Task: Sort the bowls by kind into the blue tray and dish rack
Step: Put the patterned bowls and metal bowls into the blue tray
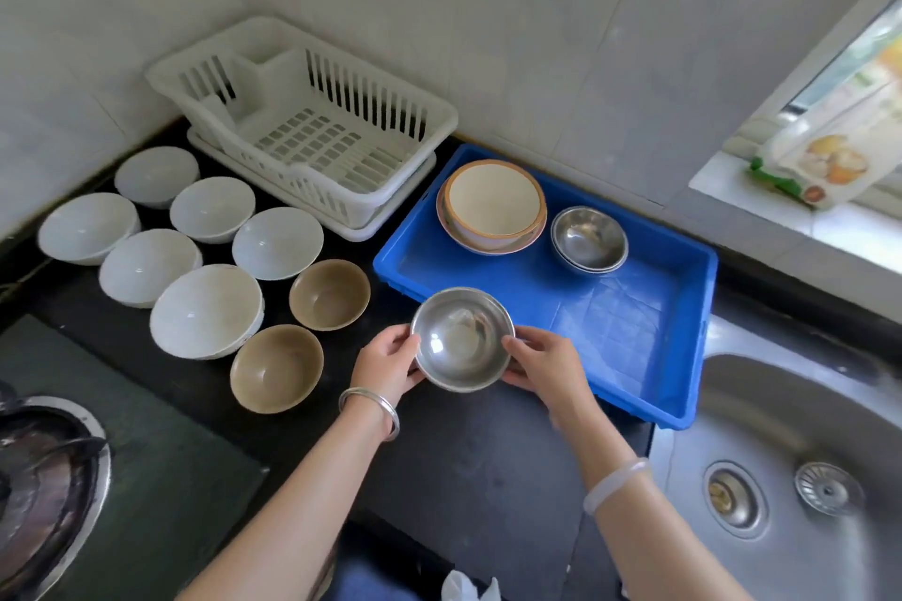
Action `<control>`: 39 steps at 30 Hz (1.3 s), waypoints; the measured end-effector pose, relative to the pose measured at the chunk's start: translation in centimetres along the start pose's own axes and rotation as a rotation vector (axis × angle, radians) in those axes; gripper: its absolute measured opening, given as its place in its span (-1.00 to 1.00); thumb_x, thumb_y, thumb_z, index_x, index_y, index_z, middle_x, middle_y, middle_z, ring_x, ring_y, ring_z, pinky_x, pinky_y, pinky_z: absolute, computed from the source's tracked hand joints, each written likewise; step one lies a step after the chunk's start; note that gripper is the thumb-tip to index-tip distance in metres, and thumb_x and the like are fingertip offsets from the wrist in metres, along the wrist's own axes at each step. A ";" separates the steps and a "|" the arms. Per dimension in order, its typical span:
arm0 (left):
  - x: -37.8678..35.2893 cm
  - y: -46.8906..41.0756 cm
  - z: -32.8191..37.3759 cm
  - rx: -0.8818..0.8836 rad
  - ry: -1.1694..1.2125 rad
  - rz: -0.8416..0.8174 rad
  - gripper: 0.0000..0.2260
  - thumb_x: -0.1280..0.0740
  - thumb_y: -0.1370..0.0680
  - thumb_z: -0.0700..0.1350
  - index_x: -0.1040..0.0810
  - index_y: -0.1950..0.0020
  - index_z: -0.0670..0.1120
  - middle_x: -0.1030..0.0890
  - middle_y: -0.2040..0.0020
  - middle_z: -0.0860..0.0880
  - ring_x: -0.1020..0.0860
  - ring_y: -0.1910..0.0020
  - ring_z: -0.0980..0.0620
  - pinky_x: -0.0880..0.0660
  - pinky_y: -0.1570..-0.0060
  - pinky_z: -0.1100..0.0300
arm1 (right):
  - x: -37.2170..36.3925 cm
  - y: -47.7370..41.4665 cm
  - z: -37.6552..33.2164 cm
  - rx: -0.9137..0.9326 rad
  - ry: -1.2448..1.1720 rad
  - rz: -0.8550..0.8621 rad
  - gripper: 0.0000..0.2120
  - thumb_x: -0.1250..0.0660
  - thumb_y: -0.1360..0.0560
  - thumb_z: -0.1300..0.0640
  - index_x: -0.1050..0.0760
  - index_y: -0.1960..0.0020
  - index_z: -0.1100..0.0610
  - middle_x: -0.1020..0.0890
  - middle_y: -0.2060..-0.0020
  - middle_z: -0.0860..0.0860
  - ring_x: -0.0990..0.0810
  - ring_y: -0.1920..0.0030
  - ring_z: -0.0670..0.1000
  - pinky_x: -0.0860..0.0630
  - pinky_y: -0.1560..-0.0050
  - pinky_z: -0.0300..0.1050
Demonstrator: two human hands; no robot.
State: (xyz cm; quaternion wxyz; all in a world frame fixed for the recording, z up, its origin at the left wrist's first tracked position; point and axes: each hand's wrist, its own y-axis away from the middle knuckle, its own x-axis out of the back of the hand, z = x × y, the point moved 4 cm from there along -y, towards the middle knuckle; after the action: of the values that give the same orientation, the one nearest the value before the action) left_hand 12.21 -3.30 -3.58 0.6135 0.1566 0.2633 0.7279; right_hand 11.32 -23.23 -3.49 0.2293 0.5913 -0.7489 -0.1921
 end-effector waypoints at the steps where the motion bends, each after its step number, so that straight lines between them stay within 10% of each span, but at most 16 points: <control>1: -1.4 -0.4 0.8 -0.008 -0.006 -0.026 -0.90 -0.28 -0.54 -0.21 -0.55 0.04 -0.04 -0.61 0.09 -0.03 -0.58 0.10 0.08 -0.54 0.31 0.31 | 1.0 -0.4 -0.8 0.007 -0.011 0.027 -0.89 -0.33 -0.52 0.19 -0.62 0.01 0.10 -0.71 0.18 0.03 -0.72 0.22 -0.01 -0.63 0.22 -0.21; 8: -13.0 -4.0 5.6 -0.019 -0.029 -0.192 -0.81 -0.26 -0.53 -0.30 -0.53 -0.13 -0.24 -0.55 0.16 -0.04 -0.53 0.19 0.04 -0.56 0.38 0.37 | 9.1 -4.5 -5.2 0.068 -0.094 0.238 -0.87 -0.33 -0.52 0.21 -0.60 0.14 0.04 -0.69 0.21 0.01 -0.69 0.34 -0.07 -0.64 0.14 -0.21; 18: -23.8 -10.3 6.5 -0.065 -0.353 -0.231 -0.77 -0.23 -0.52 -0.30 -0.56 -0.13 -0.20 -0.61 -0.05 -0.20 -0.56 -0.07 -0.18 -0.50 -0.18 -0.08 | 15.9 -12.5 -7.3 0.053 -0.103 0.461 -0.92 -0.34 -0.51 0.19 -0.61 0.05 0.14 -0.65 0.17 0.07 -0.67 0.24 -0.03 -0.63 0.04 -0.12; 32: -26.4 -12.6 5.5 -0.304 -0.851 -0.067 -0.83 -0.18 -0.53 -0.25 -0.54 -0.03 -0.17 -0.62 0.00 -0.17 -0.54 0.02 -0.19 -0.46 0.08 0.06 | 15.8 -17.0 -6.9 0.064 0.153 0.526 -0.82 -0.28 -0.51 0.17 -0.63 -0.01 0.16 -0.61 0.36 -0.05 -0.67 0.17 0.05 -0.62 0.04 -0.02; 39: -26.2 -12.3 4.7 -0.335 -0.816 -0.055 -0.85 -0.19 -0.54 -0.24 -0.50 -0.06 -0.17 -0.60 -0.02 -0.18 -0.55 -0.01 -0.19 -0.45 0.12 0.07 | 15.1 -16.6 -6.6 0.110 0.265 0.559 -0.78 -0.24 -0.54 0.18 -0.61 -0.09 0.19 -0.67 0.05 0.05 -0.59 0.07 0.04 -0.49 0.10 -0.10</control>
State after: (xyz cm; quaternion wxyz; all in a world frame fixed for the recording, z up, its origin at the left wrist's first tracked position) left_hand 30.00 -26.66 -4.35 0.7032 0.3226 -0.1180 0.6225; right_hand 25.40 -41.84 -5.56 0.3365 0.3939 -0.8553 -0.0019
